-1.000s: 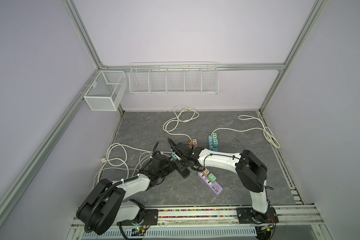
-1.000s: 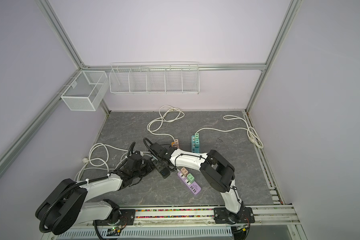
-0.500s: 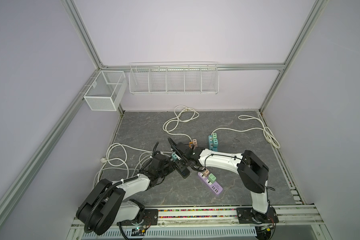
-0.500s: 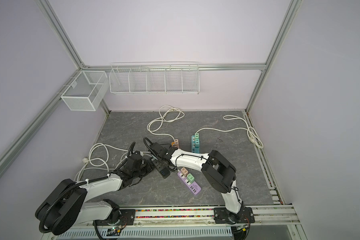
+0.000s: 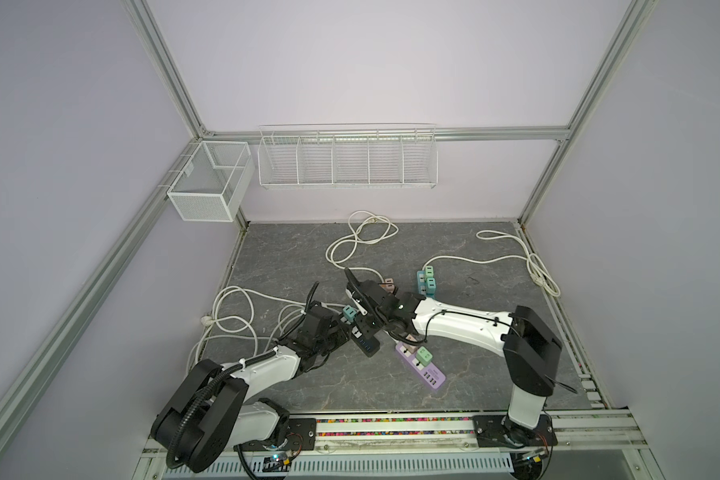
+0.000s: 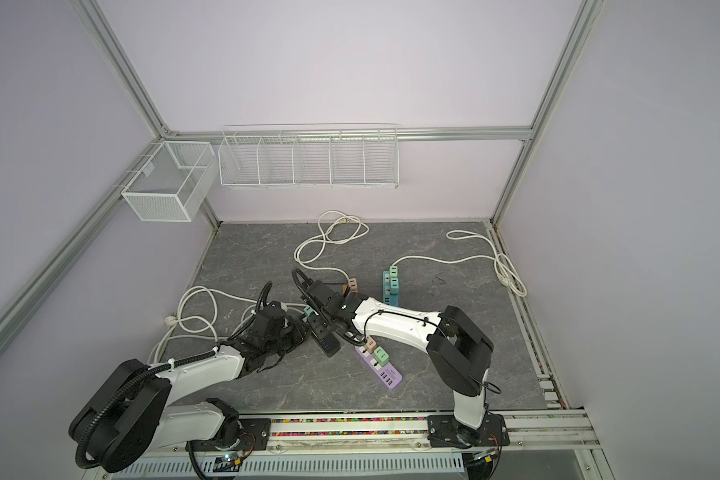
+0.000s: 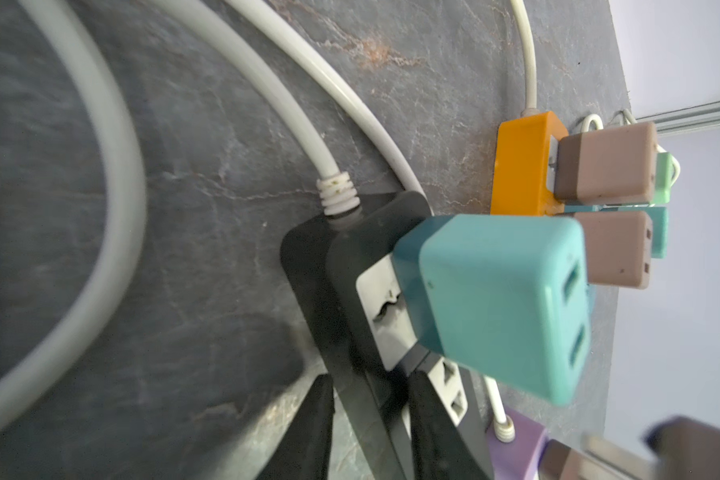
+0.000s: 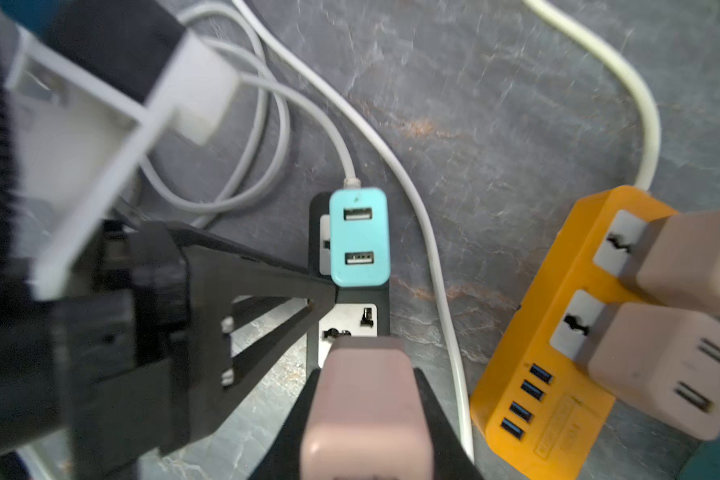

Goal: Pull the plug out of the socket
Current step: 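Pull the pink adapter out of the black strip with the right gripper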

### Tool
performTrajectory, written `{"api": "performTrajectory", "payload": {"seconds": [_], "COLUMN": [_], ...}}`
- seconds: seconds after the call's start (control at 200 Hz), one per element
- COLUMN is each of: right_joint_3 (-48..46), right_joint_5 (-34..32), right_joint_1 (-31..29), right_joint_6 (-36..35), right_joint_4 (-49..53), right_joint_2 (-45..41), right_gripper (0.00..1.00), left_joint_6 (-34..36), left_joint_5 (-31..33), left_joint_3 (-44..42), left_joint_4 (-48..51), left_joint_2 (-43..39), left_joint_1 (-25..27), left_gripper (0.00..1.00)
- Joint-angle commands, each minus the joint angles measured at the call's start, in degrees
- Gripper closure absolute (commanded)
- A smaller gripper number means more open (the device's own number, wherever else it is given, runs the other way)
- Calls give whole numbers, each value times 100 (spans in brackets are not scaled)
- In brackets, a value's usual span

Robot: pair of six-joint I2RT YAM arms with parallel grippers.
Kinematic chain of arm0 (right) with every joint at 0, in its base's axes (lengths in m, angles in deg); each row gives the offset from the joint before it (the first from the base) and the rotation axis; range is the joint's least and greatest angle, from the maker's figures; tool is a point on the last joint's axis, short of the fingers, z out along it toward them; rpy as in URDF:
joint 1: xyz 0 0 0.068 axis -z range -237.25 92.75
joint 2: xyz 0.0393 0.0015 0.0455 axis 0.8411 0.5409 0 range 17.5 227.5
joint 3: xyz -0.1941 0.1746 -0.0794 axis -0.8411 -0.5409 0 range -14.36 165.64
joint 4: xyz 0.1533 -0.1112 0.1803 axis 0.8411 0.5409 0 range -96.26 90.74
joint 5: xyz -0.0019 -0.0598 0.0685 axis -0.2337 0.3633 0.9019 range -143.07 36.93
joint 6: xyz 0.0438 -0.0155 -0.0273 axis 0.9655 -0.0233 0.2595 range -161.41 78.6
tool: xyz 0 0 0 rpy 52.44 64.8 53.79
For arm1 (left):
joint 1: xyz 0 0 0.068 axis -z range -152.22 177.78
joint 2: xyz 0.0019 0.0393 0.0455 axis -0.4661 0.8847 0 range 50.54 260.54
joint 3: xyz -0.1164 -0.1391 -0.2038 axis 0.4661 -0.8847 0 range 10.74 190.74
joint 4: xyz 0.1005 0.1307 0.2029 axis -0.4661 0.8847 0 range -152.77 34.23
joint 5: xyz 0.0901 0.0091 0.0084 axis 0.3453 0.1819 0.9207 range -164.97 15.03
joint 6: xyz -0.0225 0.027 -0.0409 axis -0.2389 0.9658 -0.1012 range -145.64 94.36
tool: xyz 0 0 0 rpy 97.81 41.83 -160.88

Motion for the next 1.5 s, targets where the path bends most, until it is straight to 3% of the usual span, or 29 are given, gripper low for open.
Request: {"api": "performTrajectory", "payload": {"seconds": [0.0, 0.455, 0.81, 1.165, 1.495], "right_joint_3": [-282, -1389, -1640, -1500, -1265], "right_joint_5": [151, 631, 562, 509, 893], "right_joint_1": [109, 167, -322, -593, -692], "right_joint_6": [211, 1706, 2534, 2662, 2786], "right_joint_4": [-237, -1400, -2270, -2580, -2964], "right_joint_2": [-378, -1053, -505, 76, 657], "right_gripper": [77, 79, 79, 78, 76], "left_joint_6": [130, 401, 556, 677, 640], "left_joint_5": [41, 641, 1204, 1301, 1329], "left_joint_3": [6, 416, 460, 508, 437], "left_joint_4": [915, 2226, 3190, 3660, 3724], "left_joint_2": [-54, -1580, -2816, -3244, -3302], "left_joint_1": [35, 22, 12, 12, 12], "left_gripper": [68, 63, 58, 56, 55]}}
